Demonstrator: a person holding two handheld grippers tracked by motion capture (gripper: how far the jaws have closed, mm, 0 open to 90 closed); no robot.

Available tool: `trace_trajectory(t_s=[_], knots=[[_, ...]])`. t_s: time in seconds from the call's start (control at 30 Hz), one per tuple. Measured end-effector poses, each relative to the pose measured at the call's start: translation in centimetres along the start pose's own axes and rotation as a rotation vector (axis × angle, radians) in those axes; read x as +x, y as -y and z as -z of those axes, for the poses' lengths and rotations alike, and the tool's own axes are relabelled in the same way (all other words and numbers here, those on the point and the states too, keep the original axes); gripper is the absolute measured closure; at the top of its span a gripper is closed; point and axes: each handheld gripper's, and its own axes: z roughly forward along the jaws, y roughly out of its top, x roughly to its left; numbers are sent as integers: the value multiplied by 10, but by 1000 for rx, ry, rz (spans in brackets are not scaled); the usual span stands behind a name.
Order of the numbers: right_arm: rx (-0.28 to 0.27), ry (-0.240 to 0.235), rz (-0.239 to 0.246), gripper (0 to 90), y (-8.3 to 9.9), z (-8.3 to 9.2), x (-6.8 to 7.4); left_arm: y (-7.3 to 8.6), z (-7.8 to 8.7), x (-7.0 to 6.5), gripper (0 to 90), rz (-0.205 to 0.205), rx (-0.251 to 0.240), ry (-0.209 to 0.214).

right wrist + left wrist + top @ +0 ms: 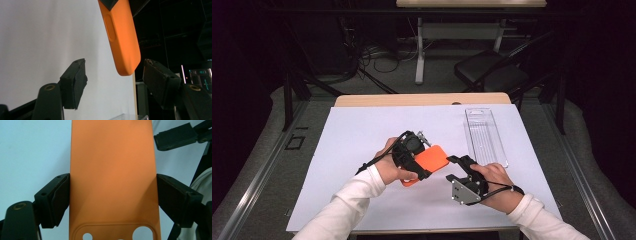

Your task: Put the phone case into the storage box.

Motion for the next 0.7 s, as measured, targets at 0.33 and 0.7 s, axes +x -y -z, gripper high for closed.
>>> trace_trajectory(t_s=[0.33,0.7], knots=[[18,6,24,351,-1,-3,-1,-2,0,-2,160,-3,-2,4],[12,8,30,381,1,-8,-2,-6,-4,-6,160,-18,5,14]])
